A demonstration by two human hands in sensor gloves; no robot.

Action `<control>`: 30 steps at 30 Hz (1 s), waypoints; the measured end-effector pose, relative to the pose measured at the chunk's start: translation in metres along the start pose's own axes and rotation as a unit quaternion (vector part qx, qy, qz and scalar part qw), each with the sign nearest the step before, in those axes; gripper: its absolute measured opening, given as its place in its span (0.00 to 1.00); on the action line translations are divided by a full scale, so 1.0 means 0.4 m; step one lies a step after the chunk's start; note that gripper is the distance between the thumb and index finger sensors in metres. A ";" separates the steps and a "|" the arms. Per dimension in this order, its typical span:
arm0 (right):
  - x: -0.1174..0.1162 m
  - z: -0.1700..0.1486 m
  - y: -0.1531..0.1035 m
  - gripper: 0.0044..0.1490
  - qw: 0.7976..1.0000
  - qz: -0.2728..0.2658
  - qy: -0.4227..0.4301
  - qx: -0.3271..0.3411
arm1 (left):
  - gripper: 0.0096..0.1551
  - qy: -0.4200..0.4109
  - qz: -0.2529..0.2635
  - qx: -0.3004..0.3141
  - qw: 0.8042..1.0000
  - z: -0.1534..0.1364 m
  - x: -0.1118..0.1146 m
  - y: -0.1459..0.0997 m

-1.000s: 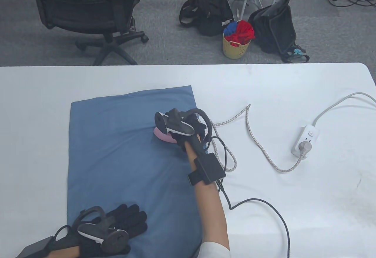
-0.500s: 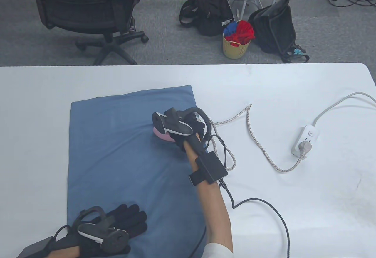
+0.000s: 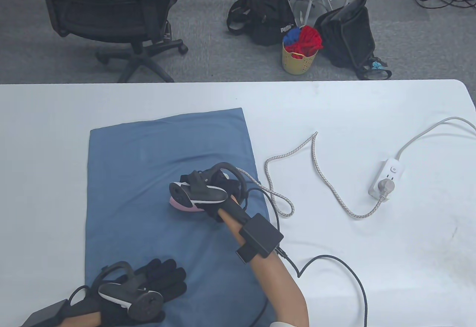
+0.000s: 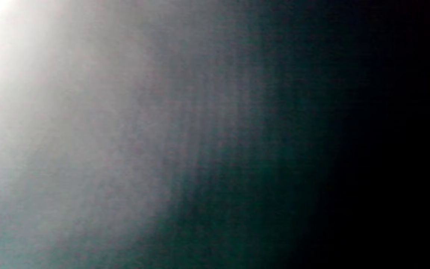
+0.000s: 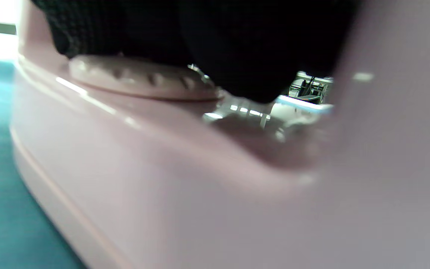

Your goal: Iron pillowcase with electric iron on table

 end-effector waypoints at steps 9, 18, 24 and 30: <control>-0.018 -0.050 0.076 0.21 0.999 0.002 -0.003 -0.047 | 0.45 0.000 0.000 0.000 1.000 0.000 0.000 0.000; -0.032 -0.096 0.142 0.21 0.996 0.008 -0.007 -0.091 | 0.45 -0.001 0.000 0.001 1.000 0.000 0.000 0.000; 0.011 -0.054 0.122 0.21 0.998 0.005 -0.032 -0.056 | 0.45 -0.001 0.000 0.000 1.000 0.000 0.000 0.000; 0.129 0.129 0.052 0.21 0.998 -0.018 0.000 0.058 | 0.45 -0.001 -0.001 0.000 1.000 0.000 0.000 0.000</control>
Point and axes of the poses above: the tracker on the back of each hand, its own z axis roughly to the thumb side, its own y axis roughly from the wrist to the fingertips, x = y × z, the point moved 4 cm from there along y, roughly from the wrist to the fingertips, and after that the axes turned 10 degrees about -z, right-handed, at the moved point
